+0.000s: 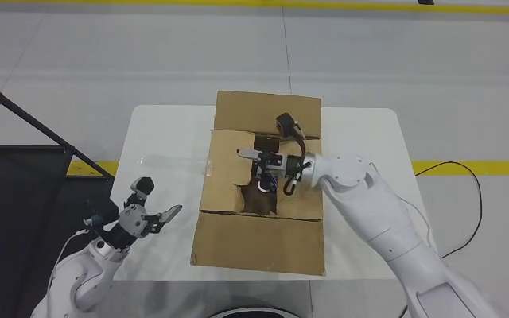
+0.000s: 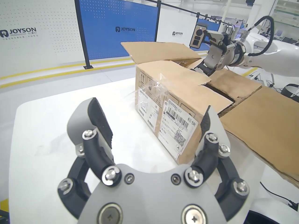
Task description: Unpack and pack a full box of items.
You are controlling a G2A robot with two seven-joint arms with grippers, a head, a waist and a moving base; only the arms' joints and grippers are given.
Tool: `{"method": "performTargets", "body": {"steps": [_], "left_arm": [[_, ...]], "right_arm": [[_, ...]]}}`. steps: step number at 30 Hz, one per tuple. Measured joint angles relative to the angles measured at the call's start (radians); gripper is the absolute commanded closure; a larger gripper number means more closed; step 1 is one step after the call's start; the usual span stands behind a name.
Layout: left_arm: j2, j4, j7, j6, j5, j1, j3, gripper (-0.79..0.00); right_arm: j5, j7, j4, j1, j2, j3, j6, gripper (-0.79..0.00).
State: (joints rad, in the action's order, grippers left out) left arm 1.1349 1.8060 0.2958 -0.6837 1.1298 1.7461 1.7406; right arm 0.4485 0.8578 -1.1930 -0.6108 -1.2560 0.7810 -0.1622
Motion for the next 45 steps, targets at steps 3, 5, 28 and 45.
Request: {"method": "performTargets", "body": {"steps": [3,5,28,45], "left_arm": [[0.0,0.002,0.002,-0.001,-0.001,0.003,0.001,-0.785],[0.0,0.004,0.004,-0.001,-0.002,0.006,0.001,-0.785],[0.006,-0.204,-0.187,0.1,-0.214,-0.098,-0.033,-0.785],[0.006,-0.339,-0.319,0.148,-0.297,-0.277,-0.087,-0.785]], "right_arm": [[0.03,-0.001,0.006,0.014,-0.012,0.001,-0.027,-0.785],[0.043,-0.007,-0.003,0.019,-0.018,0.003,-0.041,-0.785],[-0.077,-0.125,-0.084,-0.007,-0.052,0.025,-0.085,-0.785],[-0.068,-0.045,-0.149,-0.143,-0.006,0.191,-0.08,-0.785]]}}
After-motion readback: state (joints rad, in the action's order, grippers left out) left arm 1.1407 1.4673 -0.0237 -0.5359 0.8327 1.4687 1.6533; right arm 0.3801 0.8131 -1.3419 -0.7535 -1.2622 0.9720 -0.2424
